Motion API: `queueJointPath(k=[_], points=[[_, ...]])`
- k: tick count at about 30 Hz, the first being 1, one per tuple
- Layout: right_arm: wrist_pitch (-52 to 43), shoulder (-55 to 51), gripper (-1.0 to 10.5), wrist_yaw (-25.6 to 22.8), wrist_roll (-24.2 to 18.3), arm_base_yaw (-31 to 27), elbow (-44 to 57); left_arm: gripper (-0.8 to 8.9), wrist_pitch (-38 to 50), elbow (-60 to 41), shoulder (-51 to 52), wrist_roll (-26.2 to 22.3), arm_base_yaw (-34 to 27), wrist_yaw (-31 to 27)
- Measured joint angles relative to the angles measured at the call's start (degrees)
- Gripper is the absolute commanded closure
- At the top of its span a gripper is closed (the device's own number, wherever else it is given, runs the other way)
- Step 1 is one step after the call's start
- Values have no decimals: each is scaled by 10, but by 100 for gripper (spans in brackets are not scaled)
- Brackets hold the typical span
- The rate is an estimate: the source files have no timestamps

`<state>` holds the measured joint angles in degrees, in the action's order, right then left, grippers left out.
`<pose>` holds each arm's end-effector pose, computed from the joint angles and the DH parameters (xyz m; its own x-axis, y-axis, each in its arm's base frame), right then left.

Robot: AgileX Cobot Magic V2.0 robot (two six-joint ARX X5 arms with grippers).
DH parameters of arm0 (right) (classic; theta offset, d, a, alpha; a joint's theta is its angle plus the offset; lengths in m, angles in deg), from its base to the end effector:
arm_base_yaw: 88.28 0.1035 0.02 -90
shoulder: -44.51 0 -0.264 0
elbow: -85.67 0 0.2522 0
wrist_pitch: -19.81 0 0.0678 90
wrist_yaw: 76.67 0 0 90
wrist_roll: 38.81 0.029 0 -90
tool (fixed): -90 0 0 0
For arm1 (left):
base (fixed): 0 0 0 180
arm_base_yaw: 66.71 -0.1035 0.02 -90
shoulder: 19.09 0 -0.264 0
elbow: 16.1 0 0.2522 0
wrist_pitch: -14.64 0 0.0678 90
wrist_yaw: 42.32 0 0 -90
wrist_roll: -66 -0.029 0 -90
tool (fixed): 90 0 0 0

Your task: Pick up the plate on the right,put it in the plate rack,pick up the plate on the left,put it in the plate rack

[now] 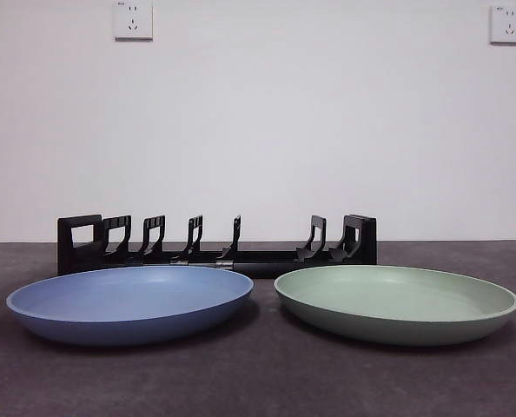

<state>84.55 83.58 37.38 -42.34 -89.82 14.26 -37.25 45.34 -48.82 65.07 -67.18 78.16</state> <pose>0.1080 0.0089 0.3543 0.7817 0.3867 -0.4893 -0.3518 0.9212 0.1660 0.0925 -0.0140 0.3350 0.8130 -0.5006 -0.2973 0.4746 0.8656 -0.1597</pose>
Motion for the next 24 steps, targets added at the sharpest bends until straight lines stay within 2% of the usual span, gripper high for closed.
queueJointPath(k=[5, 6, 7, 8, 9, 10, 11, 12, 16, 24], points=[[5, -1, 945, 0, -4, 0, 0, 805, -13, 0, -8, -6, 12, 0], [5, -1, 938, 0, -5, 0, 0, 739, -13, 0, -10, -6, 14, 0], [5, -1, 899, 0, -6, 0, 0, 597, -13, 0, -12, -6, 14, 0], [5, -1, 811, 0, -6, 0, 0, 430, -12, 0, -12, -6, 15, 0], [4, 0, 667, 0, -6, 0, 0, 252, -12, 0, -13, -6, 15, 1], [4, 0, 540, 0, -5, 0, 0, 208, -9, 0, -13, -9, 15, 6], [4, 0, 413, 0, -2, 0, 0, 211, -4, 0, -13, -12, 16, 15], [3, 0, 377, 0, 1, 0, 0, 211, -2, 0, -13, -15, 18, 17], [4, 15, 380, 20, 12, 0, 0, 211, 0, 0, -19, -43, 39, 19], [0, 120, 406, 20, 41, 0, -3, 212, 16, 3, -44, -147, 121, 16]])
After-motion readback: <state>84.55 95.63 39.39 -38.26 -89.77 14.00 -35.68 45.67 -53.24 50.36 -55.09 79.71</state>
